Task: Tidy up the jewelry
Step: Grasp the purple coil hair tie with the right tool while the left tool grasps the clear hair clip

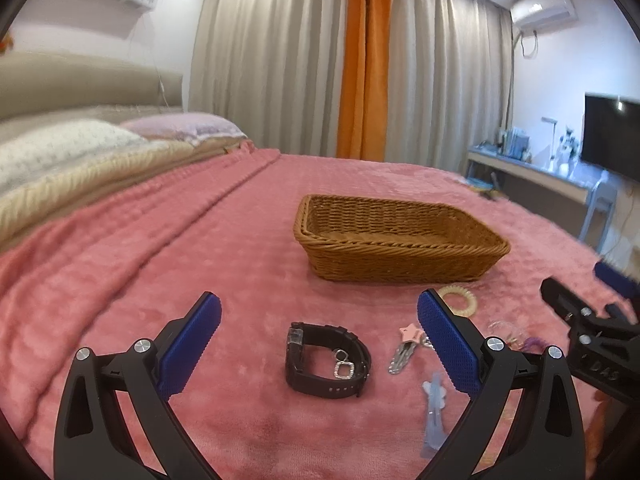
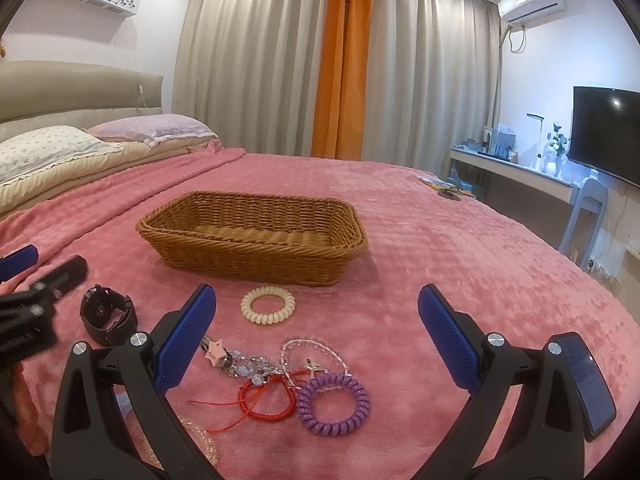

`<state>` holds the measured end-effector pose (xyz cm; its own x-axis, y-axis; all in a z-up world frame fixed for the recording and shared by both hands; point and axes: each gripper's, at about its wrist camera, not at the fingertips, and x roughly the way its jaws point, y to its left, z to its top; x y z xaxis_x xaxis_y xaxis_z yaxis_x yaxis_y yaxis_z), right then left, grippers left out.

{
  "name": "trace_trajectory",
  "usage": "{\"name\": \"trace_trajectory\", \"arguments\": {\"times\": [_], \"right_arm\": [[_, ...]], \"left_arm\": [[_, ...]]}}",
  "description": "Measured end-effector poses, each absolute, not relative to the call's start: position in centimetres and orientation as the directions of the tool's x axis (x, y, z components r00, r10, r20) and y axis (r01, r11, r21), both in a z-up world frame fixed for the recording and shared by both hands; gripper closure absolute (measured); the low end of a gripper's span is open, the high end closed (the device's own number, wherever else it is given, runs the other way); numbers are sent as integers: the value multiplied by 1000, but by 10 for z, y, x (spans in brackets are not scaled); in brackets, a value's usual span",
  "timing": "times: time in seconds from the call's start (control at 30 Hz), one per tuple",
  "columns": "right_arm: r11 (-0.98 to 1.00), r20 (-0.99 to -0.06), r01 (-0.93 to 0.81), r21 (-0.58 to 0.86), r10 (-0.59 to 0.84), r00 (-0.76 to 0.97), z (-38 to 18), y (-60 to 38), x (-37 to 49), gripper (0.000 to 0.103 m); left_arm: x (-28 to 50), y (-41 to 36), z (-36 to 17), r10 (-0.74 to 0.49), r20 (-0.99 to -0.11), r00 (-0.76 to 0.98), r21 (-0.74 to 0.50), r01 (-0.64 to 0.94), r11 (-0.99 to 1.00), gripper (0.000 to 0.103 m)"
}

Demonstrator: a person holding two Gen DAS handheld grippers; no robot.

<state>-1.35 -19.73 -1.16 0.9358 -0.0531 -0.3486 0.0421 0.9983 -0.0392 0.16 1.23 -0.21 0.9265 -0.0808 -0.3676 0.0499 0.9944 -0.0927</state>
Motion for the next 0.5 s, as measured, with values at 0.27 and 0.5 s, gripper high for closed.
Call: {"name": "trace_trajectory", "arguments": {"times": [0.27, 0.5], "right_arm": [[998, -445, 38, -51, -57, 894, -4, -226, -15, 36], [999, -572, 10, 33, 11, 820, 1, -273, -12, 53]], "left_arm": [[-10, 24, -2, -202, -503, 840, -167, 135, 977, 9], [-19, -1, -6, -286, -612, 737, -159, 239, 958, 29]]}}
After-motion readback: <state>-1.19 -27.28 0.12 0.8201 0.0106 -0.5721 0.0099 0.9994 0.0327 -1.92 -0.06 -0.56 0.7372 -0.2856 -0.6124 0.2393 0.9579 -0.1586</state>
